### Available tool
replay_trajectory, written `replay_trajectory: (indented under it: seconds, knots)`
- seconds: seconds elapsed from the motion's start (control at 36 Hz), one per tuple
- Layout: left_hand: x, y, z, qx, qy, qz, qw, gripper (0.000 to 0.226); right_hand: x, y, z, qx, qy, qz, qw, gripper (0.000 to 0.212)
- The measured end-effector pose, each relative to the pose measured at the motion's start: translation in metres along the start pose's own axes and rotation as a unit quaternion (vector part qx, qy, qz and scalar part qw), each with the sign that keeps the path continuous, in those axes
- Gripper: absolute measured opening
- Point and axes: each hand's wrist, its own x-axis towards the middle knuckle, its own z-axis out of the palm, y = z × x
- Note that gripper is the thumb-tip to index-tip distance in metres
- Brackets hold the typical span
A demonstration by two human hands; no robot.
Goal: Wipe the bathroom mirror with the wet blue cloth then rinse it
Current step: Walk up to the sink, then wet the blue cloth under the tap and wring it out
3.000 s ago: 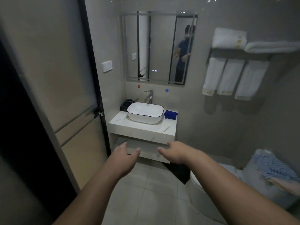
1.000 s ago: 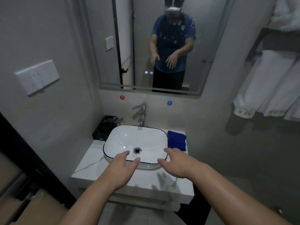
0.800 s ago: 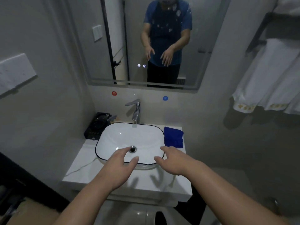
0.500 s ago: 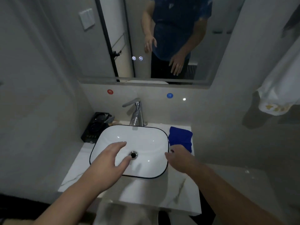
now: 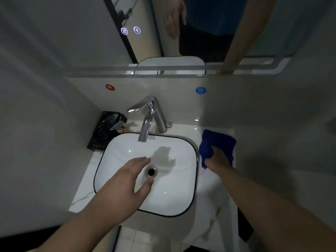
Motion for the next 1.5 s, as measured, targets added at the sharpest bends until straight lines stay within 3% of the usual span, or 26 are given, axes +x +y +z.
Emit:
replay_trajectory:
  seconds: [0.11, 0.14, 0.33, 0.5, 0.61, 0.69, 0.78, 0.86, 0.94, 1.03, 1.08, 1.14, 1.25, 1.39, 1.5]
  knots:
    - [0.004, -0.02, 0.002, 0.015, -0.02, -0.025, 0.999, 0.059, 0.032, 0.016, 0.017, -0.059, 0.015, 0.009, 0.998, 0.077]
    - [0.006, -0.025, 0.001, 0.013, -0.023, -0.032, 0.999, 0.059, 0.04, 0.02, 0.021, -0.054, 0.012, 0.029, 0.998, 0.081]
    - [0.023, -0.037, 0.004, 0.005, -0.042, -0.035, 0.998, 0.056, 0.03, 0.005, 0.01, -0.138, -0.02, 0.058, 0.989, 0.064]
    - [0.039, -0.038, 0.004, -0.022, -0.076, -0.004, 0.997, 0.055, 0.036, 0.02, 0.003, -0.126, -0.007, 0.115, 0.985, 0.028]
    - [0.051, -0.046, -0.001, -0.024, -0.101, 0.018, 0.994, 0.05, -0.003, 0.012, -0.019, -0.022, 0.14, 0.086, 0.986, 0.042]
    - [0.064, -0.056, 0.001, -0.016, -0.112, 0.048, 0.992, 0.049, -0.061, -0.032, -0.044, 0.141, 0.156, 0.079, 0.974, 0.04]
    - [0.078, -0.061, 0.001, -0.014, -0.133, 0.081, 0.988, 0.052, -0.113, -0.07, -0.062, 0.204, 0.196, 0.062, 0.957, 0.039]
    - [0.086, -0.061, -0.004, -0.029, -0.173, 0.115, 0.978, 0.062, -0.177, -0.116, -0.072, 0.193, 0.242, 0.032, 0.95, 0.041]
    - [0.092, -0.065, -0.013, -0.063, -0.195, 0.134, 0.969, 0.088, -0.245, -0.173, -0.08, 0.186, 0.265, -0.001, 0.946, 0.038]
    - [0.09, -0.072, -0.025, -0.14, -0.217, 0.144, 0.955, 0.119, -0.297, -0.227, -0.082, 0.207, 0.246, -0.031, 0.946, 0.036]
    - [0.088, -0.076, -0.03, -0.179, -0.239, 0.165, 0.94, 0.126, -0.32, -0.257, -0.081, 0.253, 0.217, -0.049, 0.941, 0.037]
    - [0.086, -0.079, -0.034, -0.201, -0.272, 0.181, 0.923, 0.115, -0.33, -0.277, -0.077, 0.291, 0.19, -0.062, 0.936, 0.037]
    - [0.088, -0.097, -0.033, -0.255, -0.282, 0.121, 0.917, 0.054, -0.316, -0.291, -0.064, 0.229, 0.188, -0.083, 0.952, 0.036]
    - [0.096, -0.142, -0.031, -0.297, -0.329, -0.104, 0.89, 0.036, -0.266, -0.263, -0.026, 0.21, 0.159, -0.046, 0.964, 0.033]
    - [0.101, -0.166, -0.027, -0.199, -0.341, -0.183, 0.9, 0.025, -0.226, -0.231, 0.018, 0.18, 0.062, 0.011, 0.982, 0.039]
